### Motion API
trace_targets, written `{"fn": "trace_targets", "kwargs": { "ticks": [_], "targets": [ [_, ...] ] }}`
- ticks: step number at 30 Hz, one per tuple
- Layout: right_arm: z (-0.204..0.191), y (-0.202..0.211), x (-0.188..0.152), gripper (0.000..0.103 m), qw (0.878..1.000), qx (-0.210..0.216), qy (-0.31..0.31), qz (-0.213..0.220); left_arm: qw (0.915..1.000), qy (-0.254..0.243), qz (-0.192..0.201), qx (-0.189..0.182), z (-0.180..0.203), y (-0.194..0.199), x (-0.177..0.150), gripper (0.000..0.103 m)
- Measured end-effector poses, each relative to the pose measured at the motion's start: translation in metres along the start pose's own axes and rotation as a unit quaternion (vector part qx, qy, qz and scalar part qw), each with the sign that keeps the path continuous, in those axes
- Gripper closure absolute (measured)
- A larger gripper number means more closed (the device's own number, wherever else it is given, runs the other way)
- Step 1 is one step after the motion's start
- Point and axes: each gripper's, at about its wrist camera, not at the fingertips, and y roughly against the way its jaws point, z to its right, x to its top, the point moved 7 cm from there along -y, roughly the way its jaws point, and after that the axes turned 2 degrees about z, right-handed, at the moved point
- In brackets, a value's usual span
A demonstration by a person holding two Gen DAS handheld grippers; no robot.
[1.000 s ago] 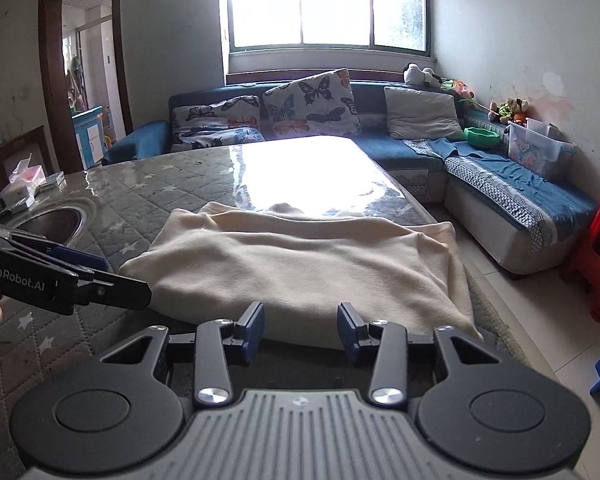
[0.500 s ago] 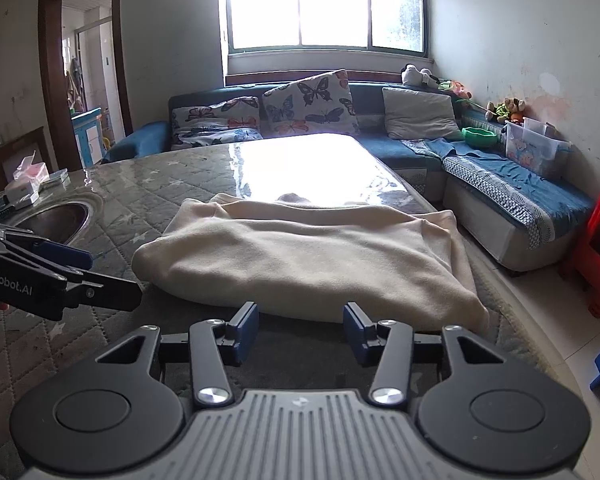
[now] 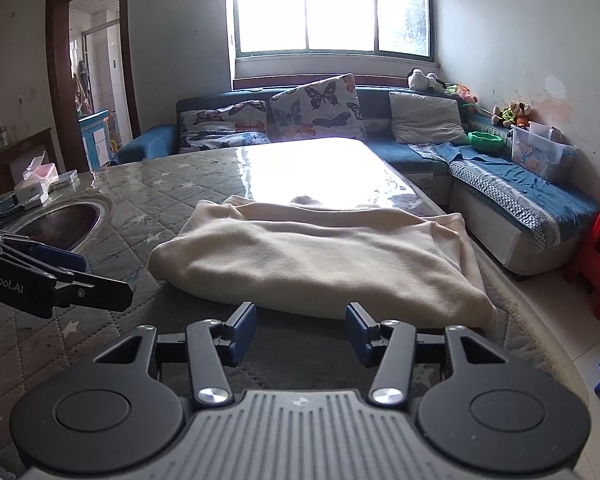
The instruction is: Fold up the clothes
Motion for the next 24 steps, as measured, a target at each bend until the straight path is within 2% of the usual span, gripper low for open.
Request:
{"fn": "trace_targets", "kwargs": {
  "ticks": [6,24],
  "targets": [
    [-0.0035,0.0012,0.0006,0.051,1.0,0.002,0.003,0.001,0.9999,0.011,-0.007,0.0,-0.0027,0.0002,-0.0018,0.0],
    [-0.004,0.0017,-0.0005,0.05,1.0,0.005,0.002,0.0,0.9998,0.016,0.008,0.01,-0.0067,0.0018,-0.002,0.0]
  ]
}}
